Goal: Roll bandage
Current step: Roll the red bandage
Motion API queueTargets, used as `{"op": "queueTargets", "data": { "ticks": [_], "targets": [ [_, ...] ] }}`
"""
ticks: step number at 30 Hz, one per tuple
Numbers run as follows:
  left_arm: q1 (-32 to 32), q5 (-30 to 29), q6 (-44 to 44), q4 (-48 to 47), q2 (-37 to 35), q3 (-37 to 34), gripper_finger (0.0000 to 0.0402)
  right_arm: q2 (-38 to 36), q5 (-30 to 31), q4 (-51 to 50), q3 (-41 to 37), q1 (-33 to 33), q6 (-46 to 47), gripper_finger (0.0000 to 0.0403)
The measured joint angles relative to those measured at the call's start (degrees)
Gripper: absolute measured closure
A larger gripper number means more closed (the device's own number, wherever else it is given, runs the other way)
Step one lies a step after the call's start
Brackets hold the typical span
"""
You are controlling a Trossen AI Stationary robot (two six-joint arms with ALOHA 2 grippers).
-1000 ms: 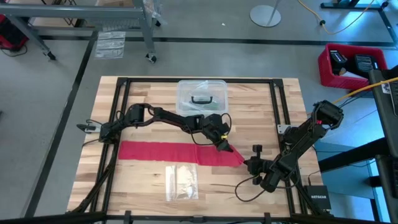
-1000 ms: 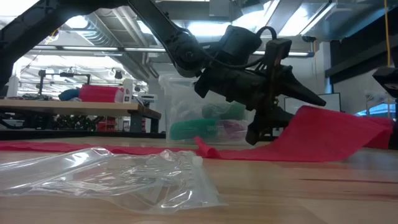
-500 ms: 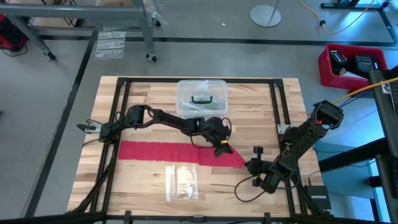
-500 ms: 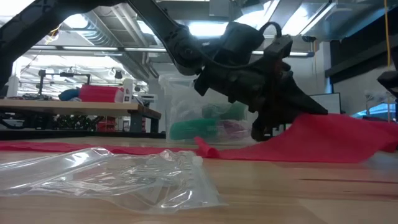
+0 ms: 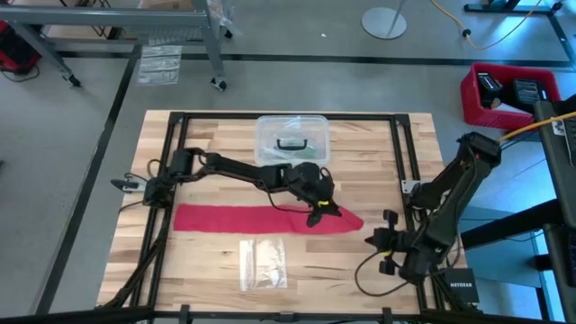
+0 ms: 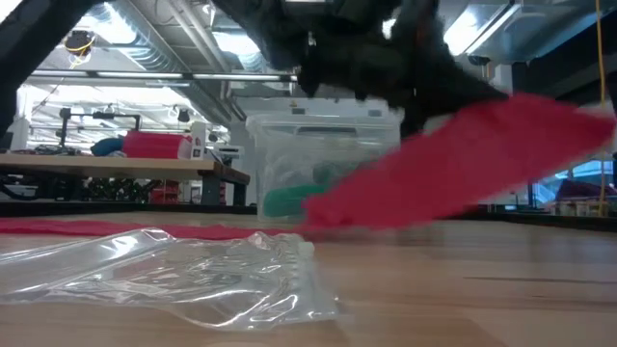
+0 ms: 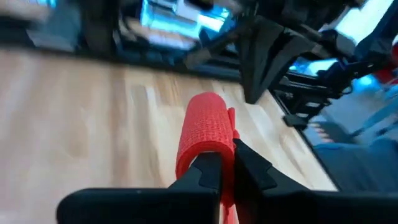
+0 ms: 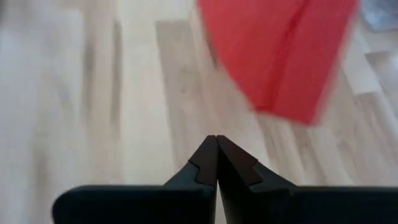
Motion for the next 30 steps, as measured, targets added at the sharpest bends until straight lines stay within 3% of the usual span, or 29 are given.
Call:
{"op": "queueTargets", "data": {
  "ticks": [3,7,10,14,19,24,30],
  "targets": [
    [-0.36,-2.13,9.31,-5.06,-4.0,0.02,0.0392,-3.34,1.44,0.02,0.28,0.85,1.07,0.0393],
    [-1.04,-10.02,18.95,-10.51,-10.32,-0.02,0.0384,-6.96,5.23,0.68,0.28,0.94,1.17,0.0393],
    [-1.22,-15.54,23.61,-12.39,-15.53,0.0,0.0388,-8.99,10.17,-0.13,0.28,-0.4,1.13,0.0393],
    [-0.99,-18.42,25.19,-14.43,-20.42,0.0,0.0392,-13.04,14.46,-1.79,0.25,-4.07,-2.55,0.0372],
    [-0.29,-21.05,27.93,-16.33,-24.98,0.0,0.0387,-21.6,17.81,-1.58,0.25,-10.07,-13.8,0.0297],
    [1.03,-23.43,29.74,-16.02,-27.06,-0.04,0.0386,-31.33,21.12,-0.66,3.88,-16.5,-31.34,0.0225],
    [2.51,-23.59,30.88,-11.19,-28.6,0.09,0.0386,-37.57,21.05,13.24,7.99,-23.96,-59.4,0.019]
  ]
}}
